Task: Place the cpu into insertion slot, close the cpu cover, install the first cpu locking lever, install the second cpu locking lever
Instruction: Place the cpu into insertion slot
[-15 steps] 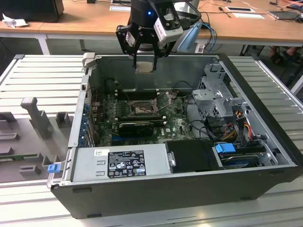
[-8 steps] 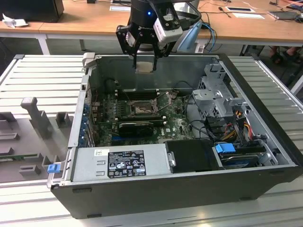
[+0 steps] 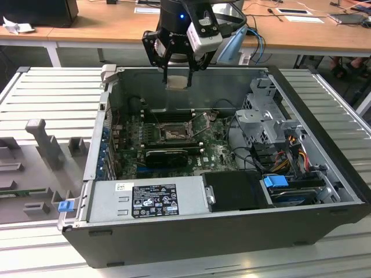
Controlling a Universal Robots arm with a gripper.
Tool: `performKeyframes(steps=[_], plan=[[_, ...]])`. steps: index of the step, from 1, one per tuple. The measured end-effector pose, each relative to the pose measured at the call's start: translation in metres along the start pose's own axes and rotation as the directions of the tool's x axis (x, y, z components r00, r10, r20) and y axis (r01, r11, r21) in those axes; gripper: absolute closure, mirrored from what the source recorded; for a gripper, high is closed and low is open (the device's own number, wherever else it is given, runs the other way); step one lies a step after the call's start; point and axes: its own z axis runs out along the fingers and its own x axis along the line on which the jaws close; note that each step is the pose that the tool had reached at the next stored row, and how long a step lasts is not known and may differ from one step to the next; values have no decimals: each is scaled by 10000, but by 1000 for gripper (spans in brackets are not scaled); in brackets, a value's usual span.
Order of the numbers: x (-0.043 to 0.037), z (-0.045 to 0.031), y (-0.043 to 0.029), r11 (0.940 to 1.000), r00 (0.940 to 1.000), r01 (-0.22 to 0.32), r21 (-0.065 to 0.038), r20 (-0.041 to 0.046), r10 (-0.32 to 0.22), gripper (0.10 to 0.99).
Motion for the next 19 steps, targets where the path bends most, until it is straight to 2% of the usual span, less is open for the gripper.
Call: performKeyframes(steps=[10, 19], plan=[[0, 1, 0, 9993, 9993, -377, -6, 33, 377, 549], [0, 4, 0, 9962, 9962, -869, -18, 76, 869, 549]])
